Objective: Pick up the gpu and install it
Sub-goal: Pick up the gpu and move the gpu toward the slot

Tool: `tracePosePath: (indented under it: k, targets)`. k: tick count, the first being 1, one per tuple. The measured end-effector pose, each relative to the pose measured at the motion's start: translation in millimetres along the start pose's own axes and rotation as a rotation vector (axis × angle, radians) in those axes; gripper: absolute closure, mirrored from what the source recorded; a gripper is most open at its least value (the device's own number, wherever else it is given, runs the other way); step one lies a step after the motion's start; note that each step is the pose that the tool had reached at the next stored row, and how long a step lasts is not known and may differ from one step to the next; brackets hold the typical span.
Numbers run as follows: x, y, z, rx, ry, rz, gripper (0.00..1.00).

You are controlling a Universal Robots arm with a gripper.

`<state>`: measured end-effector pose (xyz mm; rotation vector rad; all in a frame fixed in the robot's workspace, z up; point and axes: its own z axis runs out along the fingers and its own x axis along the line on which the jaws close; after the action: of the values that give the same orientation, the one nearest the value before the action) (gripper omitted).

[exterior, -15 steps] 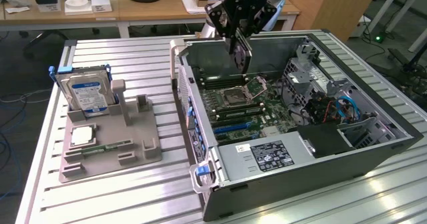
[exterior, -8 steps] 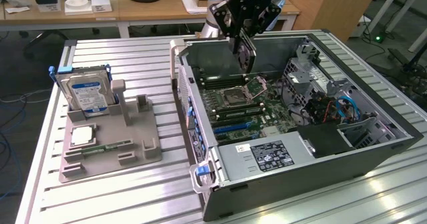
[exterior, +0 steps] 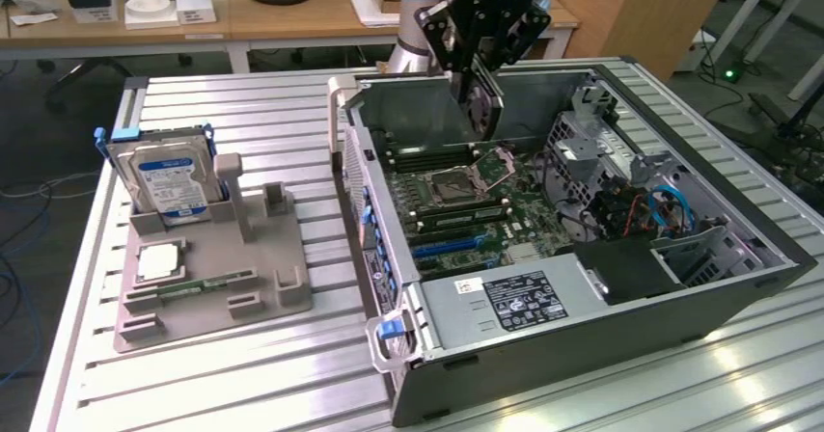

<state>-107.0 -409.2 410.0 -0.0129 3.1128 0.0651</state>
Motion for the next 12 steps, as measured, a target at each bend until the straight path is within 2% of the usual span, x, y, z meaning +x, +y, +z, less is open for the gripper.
tracePosePath:
  k: [12]
  targets:
    - [-16.3, -0.1, 0.4, 0.0001, 0.0001, 0.0, 0.72]
